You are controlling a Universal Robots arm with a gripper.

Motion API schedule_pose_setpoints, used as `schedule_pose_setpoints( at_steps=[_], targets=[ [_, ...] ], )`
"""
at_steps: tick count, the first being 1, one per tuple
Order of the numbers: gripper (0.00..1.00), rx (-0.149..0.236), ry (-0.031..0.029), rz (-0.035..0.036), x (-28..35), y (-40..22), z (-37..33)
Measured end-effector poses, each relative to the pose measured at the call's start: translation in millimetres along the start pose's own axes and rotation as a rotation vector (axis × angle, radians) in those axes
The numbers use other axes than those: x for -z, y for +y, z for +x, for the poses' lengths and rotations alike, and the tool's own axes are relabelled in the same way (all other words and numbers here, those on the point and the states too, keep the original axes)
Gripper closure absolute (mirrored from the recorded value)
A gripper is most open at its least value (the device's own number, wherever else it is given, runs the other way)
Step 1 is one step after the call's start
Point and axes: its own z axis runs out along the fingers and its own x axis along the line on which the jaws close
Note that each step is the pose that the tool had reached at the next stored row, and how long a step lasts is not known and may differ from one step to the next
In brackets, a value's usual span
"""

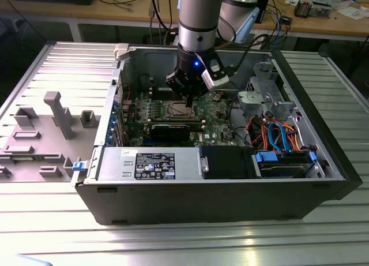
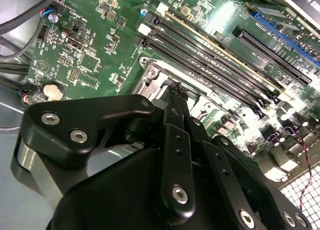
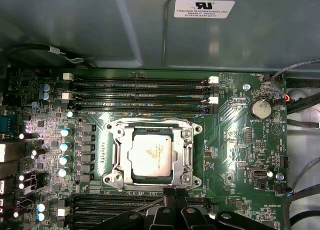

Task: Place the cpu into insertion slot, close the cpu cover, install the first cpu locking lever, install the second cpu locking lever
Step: 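Install the second cpu locking lever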

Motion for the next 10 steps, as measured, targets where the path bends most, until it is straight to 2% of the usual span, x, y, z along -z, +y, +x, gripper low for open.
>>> schedule_pose_setpoints(
  at_steps=[4, 8, 10],
  targets=[
    [0.89, 0.0, 0.0001, 0.0, 0.1, -2.2, 0.3],
    [0.89, 0.0, 0.0054, -0.0002, 0.1, -9.0, 2.6],
    [0.89, 0.0, 0.006, -0.0003, -0.8, -10.4, 7.3]
  ],
)
